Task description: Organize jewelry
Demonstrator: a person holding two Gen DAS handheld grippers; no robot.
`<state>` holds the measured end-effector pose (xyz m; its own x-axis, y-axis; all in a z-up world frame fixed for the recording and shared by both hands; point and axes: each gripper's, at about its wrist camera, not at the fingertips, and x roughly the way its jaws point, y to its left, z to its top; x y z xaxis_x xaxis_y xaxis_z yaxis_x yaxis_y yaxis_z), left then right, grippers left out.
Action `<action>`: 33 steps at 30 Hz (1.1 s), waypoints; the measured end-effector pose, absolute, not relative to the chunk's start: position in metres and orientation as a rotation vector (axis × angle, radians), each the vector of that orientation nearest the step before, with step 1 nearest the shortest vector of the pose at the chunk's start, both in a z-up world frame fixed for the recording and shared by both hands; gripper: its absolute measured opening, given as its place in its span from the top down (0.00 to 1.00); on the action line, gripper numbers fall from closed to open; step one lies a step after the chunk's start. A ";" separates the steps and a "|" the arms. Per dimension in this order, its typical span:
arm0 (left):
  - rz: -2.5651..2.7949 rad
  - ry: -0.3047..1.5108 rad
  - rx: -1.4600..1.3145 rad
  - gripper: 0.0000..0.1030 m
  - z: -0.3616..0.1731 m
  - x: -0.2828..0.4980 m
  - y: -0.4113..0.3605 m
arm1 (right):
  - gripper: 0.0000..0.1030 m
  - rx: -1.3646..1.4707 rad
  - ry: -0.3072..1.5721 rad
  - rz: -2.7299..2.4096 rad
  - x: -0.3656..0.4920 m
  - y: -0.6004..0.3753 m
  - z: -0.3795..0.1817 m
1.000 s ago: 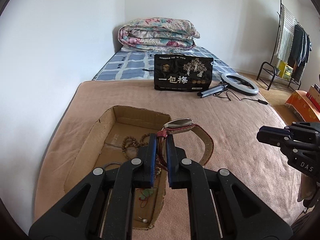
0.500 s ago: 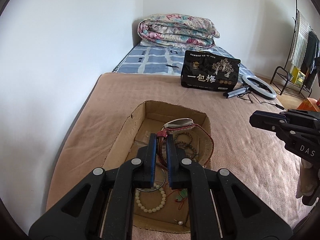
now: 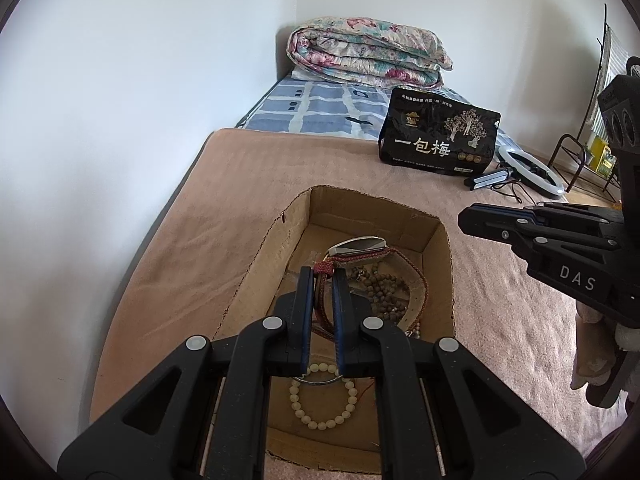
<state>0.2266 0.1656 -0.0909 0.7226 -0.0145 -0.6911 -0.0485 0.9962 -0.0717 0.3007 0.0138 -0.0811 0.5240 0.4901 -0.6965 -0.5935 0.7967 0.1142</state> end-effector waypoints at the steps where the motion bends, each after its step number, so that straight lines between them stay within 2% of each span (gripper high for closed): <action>1: 0.021 0.765 -0.088 0.93 -0.092 0.226 0.167 | 0.94 -0.143 0.787 0.651 0.302 0.015 -0.082; 9: 0.017 0.775 -0.096 0.93 -0.096 0.228 0.170 | 0.94 -0.142 0.793 0.652 0.307 0.019 -0.087; 11: 0.017 0.774 -0.099 0.92 -0.097 0.228 0.169 | 0.87 -0.140 0.793 0.650 0.309 0.019 -0.088; 12: 0.016 0.772 -0.097 0.89 -0.097 0.228 0.169 | 0.71 -0.138 0.790 0.645 0.309 0.019 -0.089; 14: 0.012 0.764 -0.089 0.76 -0.097 0.228 0.168 | 0.54 -0.130 0.774 0.631 0.308 0.017 -0.087; 15: 0.017 0.757 -0.081 0.59 -0.096 0.227 0.167 | 0.39 -0.128 0.767 0.622 0.308 0.016 -0.087; 16: 0.025 0.744 -0.073 0.46 -0.095 0.225 0.166 | 0.28 -0.126 0.757 0.614 0.307 0.015 -0.085; 20: 0.033 0.726 -0.060 0.44 -0.092 0.223 0.162 | 0.13 -0.126 0.725 0.584 0.305 0.011 -0.079; 22: 0.032 0.722 -0.062 0.38 -0.091 0.221 0.161 | 0.03 -0.125 0.712 0.570 0.304 0.009 -0.076; 24: 0.035 0.714 -0.059 0.34 -0.089 0.219 0.160 | 0.00 -0.125 0.702 0.563 0.303 0.008 -0.074; 33: 0.039 0.691 -0.055 0.33 -0.076 0.204 0.154 | 0.00 -0.160 0.681 0.548 0.287 0.004 -0.061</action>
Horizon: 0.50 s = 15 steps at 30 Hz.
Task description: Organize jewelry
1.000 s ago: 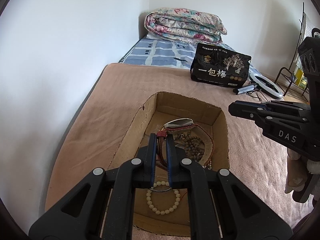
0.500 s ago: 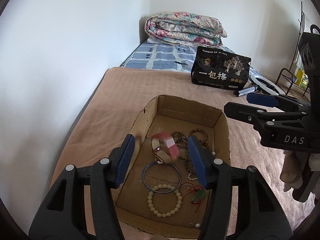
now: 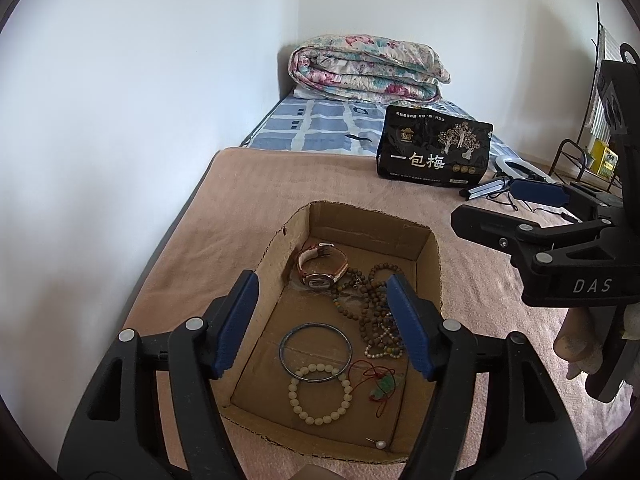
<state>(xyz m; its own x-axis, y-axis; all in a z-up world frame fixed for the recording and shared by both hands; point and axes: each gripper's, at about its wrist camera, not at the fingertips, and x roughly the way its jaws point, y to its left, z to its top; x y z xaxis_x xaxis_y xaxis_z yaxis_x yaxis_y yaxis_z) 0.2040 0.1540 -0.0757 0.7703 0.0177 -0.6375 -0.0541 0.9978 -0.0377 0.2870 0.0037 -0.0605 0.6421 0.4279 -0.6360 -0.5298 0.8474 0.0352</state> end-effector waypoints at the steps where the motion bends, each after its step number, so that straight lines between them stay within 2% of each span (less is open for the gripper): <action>1: 0.039 0.686 -0.052 0.33 -0.073 0.201 0.153 | 0.00 -0.161 0.679 0.548 0.285 0.002 -0.059; 11: 0.036 0.623 -0.020 0.32 -0.042 0.168 0.128 | 0.00 -0.145 0.645 0.528 0.255 -0.029 -0.036; 13: 0.035 0.605 -0.018 0.23 -0.036 0.159 0.123 | 0.00 -0.140 0.637 0.525 0.247 -0.038 -0.031; 15: 0.034 0.589 -0.017 0.23 -0.029 0.150 0.119 | 0.00 -0.137 0.630 0.519 0.239 -0.048 -0.026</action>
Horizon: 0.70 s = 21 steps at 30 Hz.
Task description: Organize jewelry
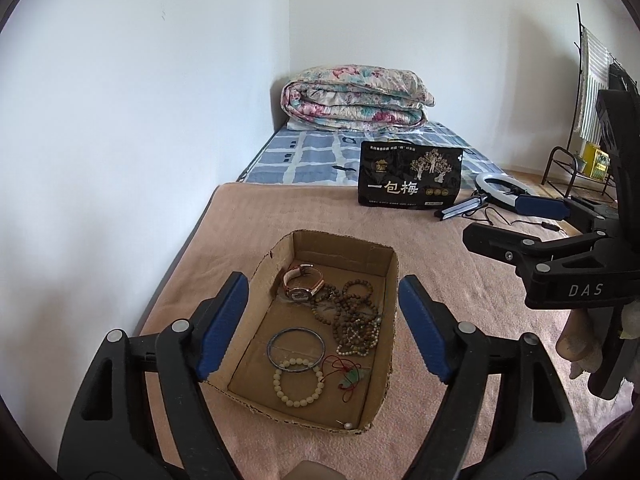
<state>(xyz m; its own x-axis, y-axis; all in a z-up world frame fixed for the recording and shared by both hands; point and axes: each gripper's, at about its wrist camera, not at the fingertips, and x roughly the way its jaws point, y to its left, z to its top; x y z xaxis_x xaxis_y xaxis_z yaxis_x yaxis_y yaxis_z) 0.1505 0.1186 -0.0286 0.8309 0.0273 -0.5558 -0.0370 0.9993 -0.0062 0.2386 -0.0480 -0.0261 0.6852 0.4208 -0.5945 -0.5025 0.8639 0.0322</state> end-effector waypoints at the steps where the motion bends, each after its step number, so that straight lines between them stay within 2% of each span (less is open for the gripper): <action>1: 0.031 0.584 -0.016 0.22 -0.025 0.146 0.116 | 0.00 -0.137 0.627 0.515 0.234 -0.053 -0.024; 6: 0.023 0.568 -0.003 0.22 -0.011 0.125 0.102 | 0.00 -0.124 0.603 0.488 0.210 -0.081 -0.010; 14: 0.014 0.529 0.000 0.14 0.011 0.087 0.080 | 0.00 -0.142 0.551 0.426 0.163 -0.120 0.007; 18: 0.018 0.504 0.011 0.06 0.020 0.069 0.070 | 0.00 -0.138 0.537 0.405 0.143 -0.138 0.014; 21: 0.015 0.500 0.020 0.06 0.025 0.056 0.062 | 0.00 -0.127 0.531 0.392 0.129 -0.150 0.019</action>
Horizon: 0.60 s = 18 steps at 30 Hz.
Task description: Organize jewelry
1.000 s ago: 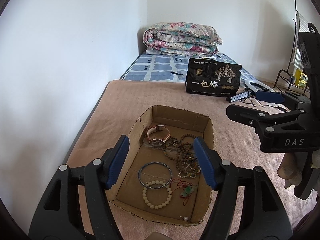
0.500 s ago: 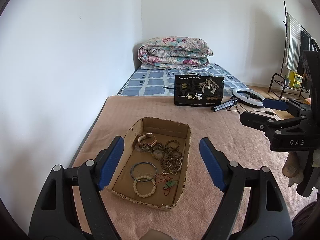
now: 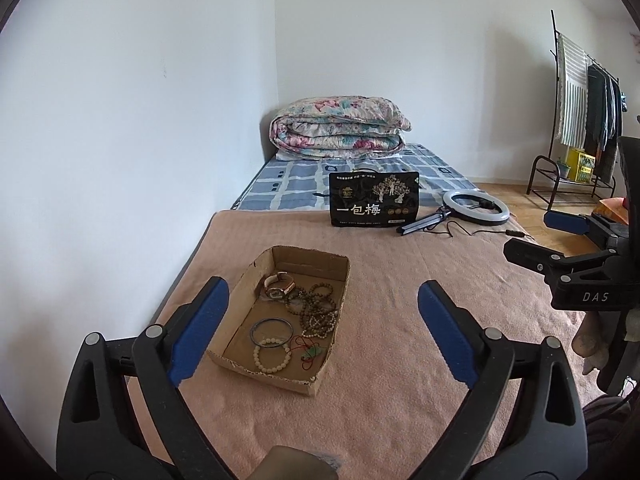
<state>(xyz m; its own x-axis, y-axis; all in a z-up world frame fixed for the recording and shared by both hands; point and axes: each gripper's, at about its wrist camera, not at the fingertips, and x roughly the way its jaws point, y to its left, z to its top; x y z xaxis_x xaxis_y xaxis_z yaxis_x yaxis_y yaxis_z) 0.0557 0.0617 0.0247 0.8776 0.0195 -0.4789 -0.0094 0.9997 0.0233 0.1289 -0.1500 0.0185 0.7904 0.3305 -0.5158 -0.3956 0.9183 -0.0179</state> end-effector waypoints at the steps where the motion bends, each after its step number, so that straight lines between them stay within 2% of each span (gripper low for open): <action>1: 0.014 0.501 0.026 0.05 0.026 0.052 0.059 | 0.00 -0.127 0.531 0.391 0.124 -0.153 0.019; 4: 0.026 0.499 0.034 0.00 0.029 0.040 0.053 | 0.00 -0.129 0.529 0.384 0.110 -0.160 0.021; 18: 0.079 0.501 0.003 0.00 0.025 0.003 0.052 | 0.00 -0.103 0.549 0.355 0.074 -0.179 0.007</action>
<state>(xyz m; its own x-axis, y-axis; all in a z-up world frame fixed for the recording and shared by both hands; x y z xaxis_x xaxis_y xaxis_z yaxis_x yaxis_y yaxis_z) 0.0033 0.0524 0.0252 0.8740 0.0768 -0.4798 -0.0754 0.9969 0.0221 0.0743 -0.1794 0.0069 0.7943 0.3020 -0.5272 -0.3566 0.9343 -0.0020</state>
